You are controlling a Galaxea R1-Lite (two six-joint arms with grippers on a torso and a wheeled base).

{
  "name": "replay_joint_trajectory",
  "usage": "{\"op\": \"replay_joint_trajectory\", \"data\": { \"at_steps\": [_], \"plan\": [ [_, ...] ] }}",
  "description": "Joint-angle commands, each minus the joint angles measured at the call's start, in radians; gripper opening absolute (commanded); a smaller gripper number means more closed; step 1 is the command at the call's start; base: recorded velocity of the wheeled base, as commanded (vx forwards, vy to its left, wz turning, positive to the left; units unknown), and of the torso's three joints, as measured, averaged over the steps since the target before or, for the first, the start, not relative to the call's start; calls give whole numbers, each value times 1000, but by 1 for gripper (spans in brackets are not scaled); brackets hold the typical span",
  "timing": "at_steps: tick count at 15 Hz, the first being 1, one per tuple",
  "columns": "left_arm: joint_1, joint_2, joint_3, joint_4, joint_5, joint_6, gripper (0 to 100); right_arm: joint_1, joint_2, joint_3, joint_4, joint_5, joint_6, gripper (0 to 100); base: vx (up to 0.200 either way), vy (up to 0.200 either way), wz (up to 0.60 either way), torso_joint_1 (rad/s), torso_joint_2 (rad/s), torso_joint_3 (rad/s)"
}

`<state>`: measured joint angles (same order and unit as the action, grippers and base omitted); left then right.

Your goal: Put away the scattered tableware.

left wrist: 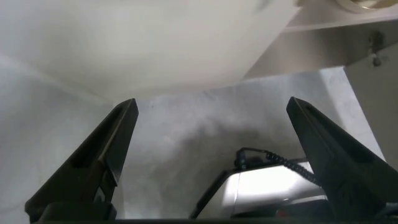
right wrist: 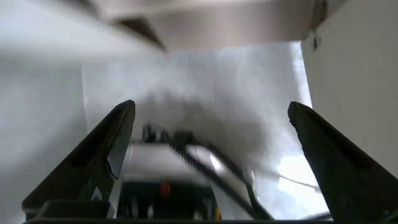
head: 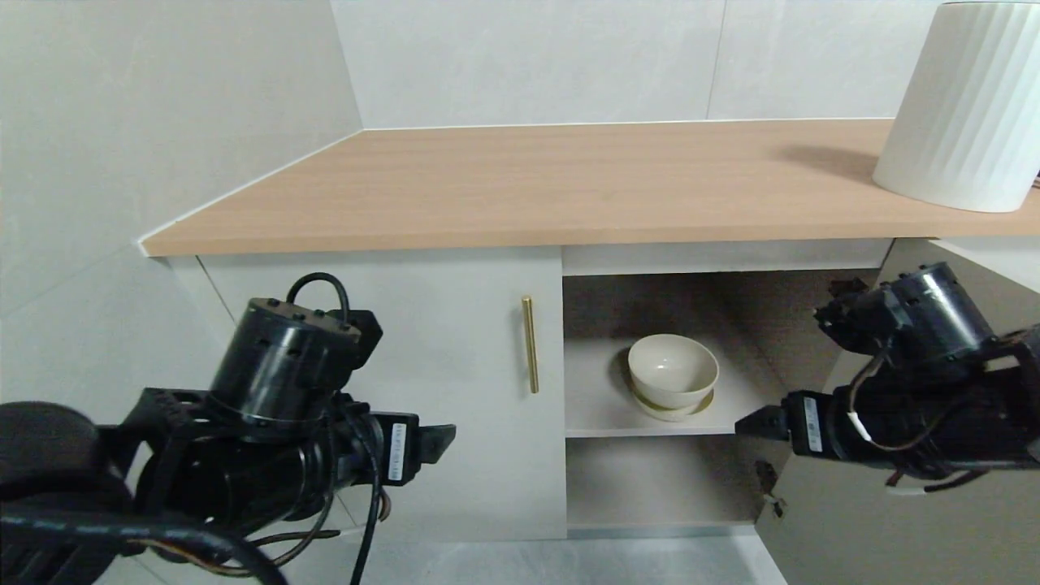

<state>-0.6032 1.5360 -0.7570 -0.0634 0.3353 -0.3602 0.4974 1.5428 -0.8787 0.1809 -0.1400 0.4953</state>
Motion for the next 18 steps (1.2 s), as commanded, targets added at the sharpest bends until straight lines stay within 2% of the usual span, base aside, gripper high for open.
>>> {"op": "replay_joint_trajectory", "data": {
  "at_steps": [1,5,18],
  "plan": [
    [20,-135,68,5,-1,3,100,64,-138,83,11,-1,0,100,0,0,0,0,0,0],
    [17,-172,84,33,-1,1,100,75,-148,112,12,-7,2,100,0,0,0,0,0,0],
    [8,-162,94,34,1,1,100,107,-147,133,12,-7,-1,100,-200,0,0,1,2,1]
  ]
}}
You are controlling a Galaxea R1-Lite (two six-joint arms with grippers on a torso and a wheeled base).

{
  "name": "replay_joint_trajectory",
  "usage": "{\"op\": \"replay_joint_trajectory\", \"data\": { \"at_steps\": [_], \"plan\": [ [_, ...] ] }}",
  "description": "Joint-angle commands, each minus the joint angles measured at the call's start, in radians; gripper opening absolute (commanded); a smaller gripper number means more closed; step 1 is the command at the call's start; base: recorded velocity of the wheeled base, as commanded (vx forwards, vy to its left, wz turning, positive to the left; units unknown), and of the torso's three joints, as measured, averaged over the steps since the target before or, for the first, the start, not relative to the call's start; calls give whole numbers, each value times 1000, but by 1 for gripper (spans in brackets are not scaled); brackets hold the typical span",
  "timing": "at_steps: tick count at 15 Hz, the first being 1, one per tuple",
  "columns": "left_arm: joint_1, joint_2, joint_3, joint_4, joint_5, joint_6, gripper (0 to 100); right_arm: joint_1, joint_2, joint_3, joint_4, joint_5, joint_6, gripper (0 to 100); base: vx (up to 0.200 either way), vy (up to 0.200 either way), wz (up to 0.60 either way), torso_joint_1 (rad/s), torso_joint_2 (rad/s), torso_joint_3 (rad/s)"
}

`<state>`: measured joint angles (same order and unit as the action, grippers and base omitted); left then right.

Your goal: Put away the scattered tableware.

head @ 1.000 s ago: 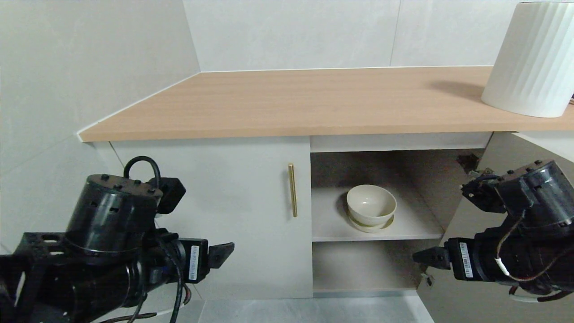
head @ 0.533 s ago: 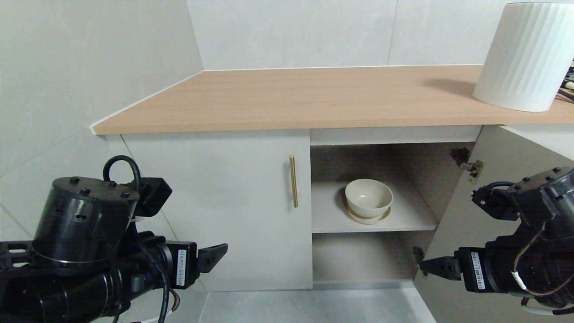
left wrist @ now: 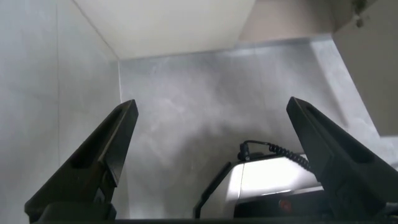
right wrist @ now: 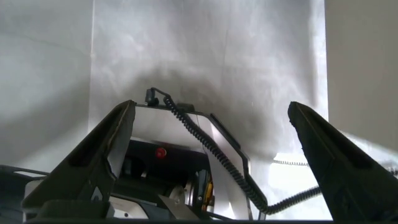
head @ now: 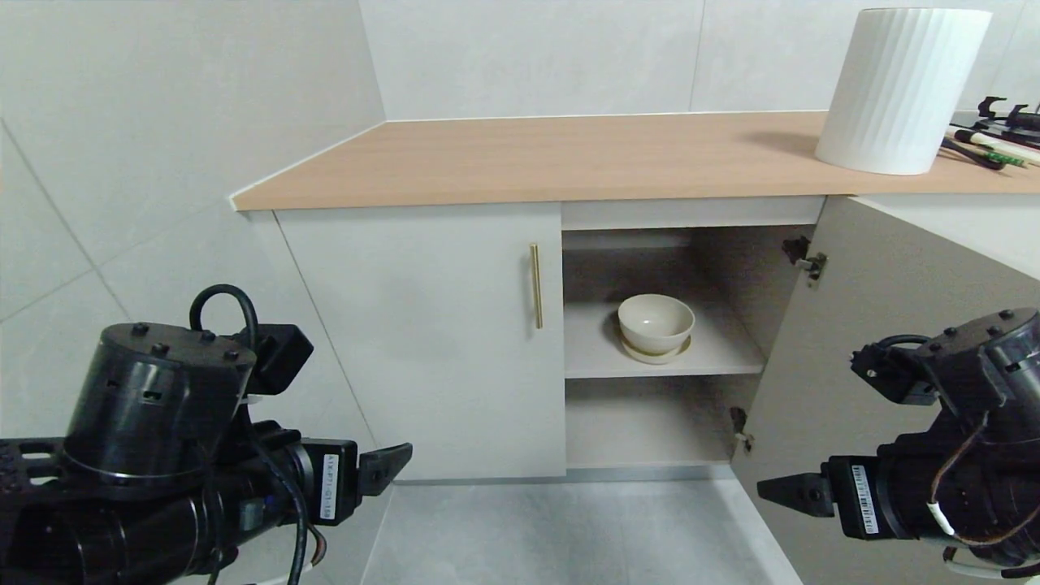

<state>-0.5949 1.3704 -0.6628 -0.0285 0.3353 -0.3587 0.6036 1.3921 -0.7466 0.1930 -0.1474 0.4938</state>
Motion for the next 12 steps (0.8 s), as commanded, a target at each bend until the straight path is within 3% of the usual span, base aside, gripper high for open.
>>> {"op": "replay_joint_trajectory", "data": {
  "at_steps": [1,4,12],
  "plan": [
    [0,4,0,-1,1,0,100,1,4,1,0,0,0,100,-200,0,0,7,-2,2],
    [0,4,2,-1,1,0,100,2,4,3,0,0,0,100,-200,0,0,4,-1,2],
    [0,2,6,-2,1,0,100,2,2,3,0,-1,0,100,0,0,0,0,0,0]
  ]
}}
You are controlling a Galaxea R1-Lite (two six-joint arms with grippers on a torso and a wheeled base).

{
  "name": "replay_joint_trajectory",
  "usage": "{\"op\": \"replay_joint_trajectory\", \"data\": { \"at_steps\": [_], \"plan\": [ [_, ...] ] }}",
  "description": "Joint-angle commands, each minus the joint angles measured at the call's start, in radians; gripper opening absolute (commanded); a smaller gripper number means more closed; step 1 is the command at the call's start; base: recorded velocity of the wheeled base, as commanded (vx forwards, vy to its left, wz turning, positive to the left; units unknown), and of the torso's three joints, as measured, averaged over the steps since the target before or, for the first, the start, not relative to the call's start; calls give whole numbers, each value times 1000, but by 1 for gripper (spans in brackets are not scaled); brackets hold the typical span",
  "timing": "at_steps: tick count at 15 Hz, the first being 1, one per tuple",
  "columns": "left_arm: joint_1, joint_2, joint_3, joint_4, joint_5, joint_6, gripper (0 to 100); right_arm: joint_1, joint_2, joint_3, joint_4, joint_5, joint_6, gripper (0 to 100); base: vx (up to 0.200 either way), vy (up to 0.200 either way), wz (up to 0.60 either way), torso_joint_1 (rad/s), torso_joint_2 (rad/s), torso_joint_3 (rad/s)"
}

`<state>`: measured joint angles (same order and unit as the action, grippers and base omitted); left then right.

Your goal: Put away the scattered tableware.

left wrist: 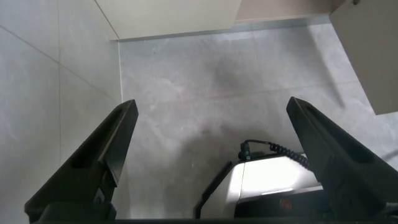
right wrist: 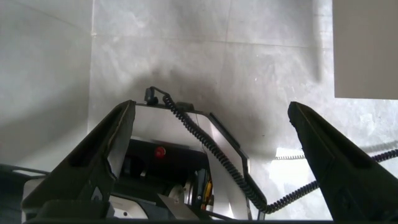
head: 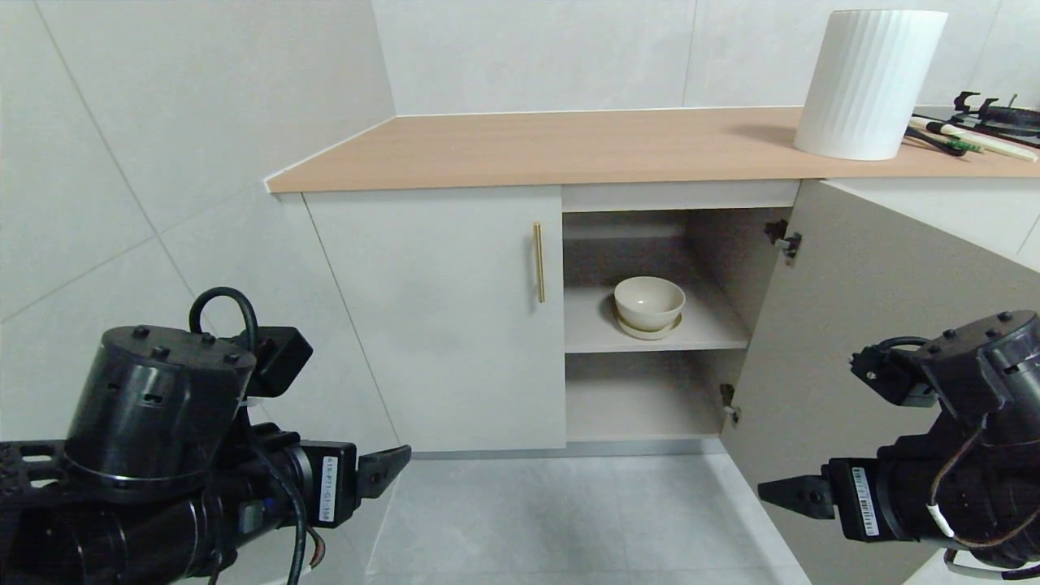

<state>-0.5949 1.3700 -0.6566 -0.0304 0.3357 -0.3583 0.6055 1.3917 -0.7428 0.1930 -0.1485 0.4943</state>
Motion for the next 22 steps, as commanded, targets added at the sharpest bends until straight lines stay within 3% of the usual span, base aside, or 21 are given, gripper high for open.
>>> {"op": "replay_joint_trajectory", "data": {
  "at_steps": [1,8,13,18,19,22],
  "plan": [
    [0,3,0,0,0,-1,100,0,3,0,0,0,0,100,0,0,0,0,0,0],
    [0,6,0,0,2,-1,100,0,1,0,0,0,0,100,0,0,0,0,0,0],
    [0,6,2,0,2,-1,100,-1,-13,2,26,-8,-3,100,0,-200,0,1,5,2],
    [-2,6,2,0,2,-1,100,-1,-100,-98,270,-5,-10,100,0,-200,0,6,4,2],
    [0,6,2,0,2,-1,100,-1,-129,-173,442,0,-10,100,0,-200,0,7,-2,2],
    [0,6,2,0,2,-1,100,-33,-186,-250,583,-5,-17,100,0,-200,0,9,4,2]
  ]
}}
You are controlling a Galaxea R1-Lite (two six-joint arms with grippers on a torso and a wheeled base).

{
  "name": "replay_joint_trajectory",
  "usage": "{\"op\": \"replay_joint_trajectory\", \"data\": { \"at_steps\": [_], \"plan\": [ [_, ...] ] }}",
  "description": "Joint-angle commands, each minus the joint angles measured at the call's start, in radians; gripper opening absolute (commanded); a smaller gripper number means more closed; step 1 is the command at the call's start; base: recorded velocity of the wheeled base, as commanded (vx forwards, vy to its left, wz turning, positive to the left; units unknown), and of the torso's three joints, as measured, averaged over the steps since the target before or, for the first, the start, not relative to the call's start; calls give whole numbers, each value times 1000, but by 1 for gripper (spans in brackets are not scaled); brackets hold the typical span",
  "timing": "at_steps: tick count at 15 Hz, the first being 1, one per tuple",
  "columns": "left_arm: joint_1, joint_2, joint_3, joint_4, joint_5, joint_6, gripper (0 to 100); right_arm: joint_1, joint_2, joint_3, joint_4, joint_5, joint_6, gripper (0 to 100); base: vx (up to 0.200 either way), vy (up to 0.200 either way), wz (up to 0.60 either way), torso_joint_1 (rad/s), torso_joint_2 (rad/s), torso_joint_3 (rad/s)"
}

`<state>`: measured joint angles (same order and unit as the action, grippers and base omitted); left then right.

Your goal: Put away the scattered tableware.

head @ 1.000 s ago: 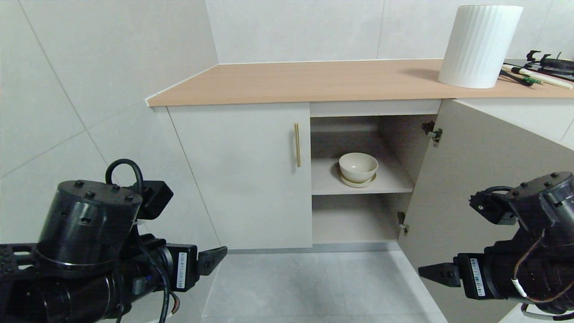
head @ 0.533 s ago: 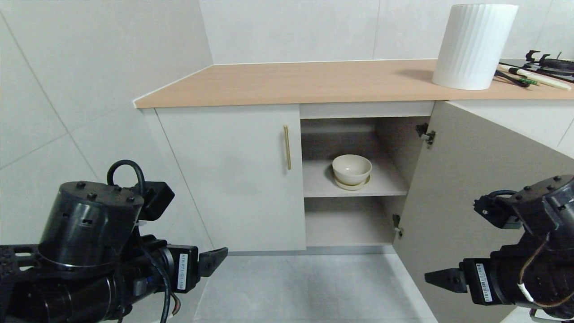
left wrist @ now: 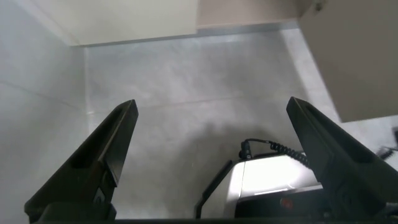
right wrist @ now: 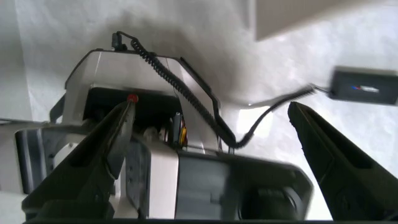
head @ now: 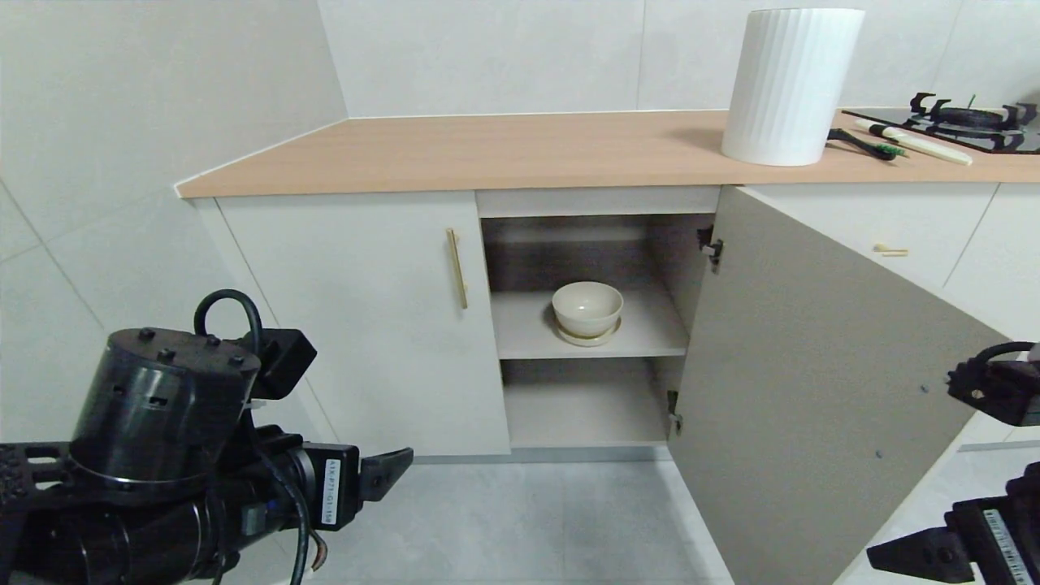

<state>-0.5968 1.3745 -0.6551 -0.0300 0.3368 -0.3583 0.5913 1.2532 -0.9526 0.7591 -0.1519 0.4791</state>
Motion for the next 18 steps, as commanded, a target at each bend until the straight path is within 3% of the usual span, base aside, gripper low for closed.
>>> {"op": "replay_joint_trajectory", "data": {
  "at_steps": [1,4,9,13,18],
  "plan": [
    [0,2,0,-1,1,-1,100,-34,-63,-58,58,-3,-24,100,0,-200,0,-7,2,7],
    [0,2,3,-1,1,-1,100,-137,-81,-121,152,-15,-54,100,0,0,0,0,0,0],
    [2,2,3,-1,-1,-1,100,-508,-67,-132,104,-41,-249,100,0,0,0,0,0,0],
    [2,2,3,-1,-1,-1,100,-593,3,-118,-3,-41,-257,100,0,0,0,0,0,0],
    [0,0,3,-1,-1,-1,100,-616,134,37,-362,-43,-231,100,0,0,0,0,0,0]
  ]
}}
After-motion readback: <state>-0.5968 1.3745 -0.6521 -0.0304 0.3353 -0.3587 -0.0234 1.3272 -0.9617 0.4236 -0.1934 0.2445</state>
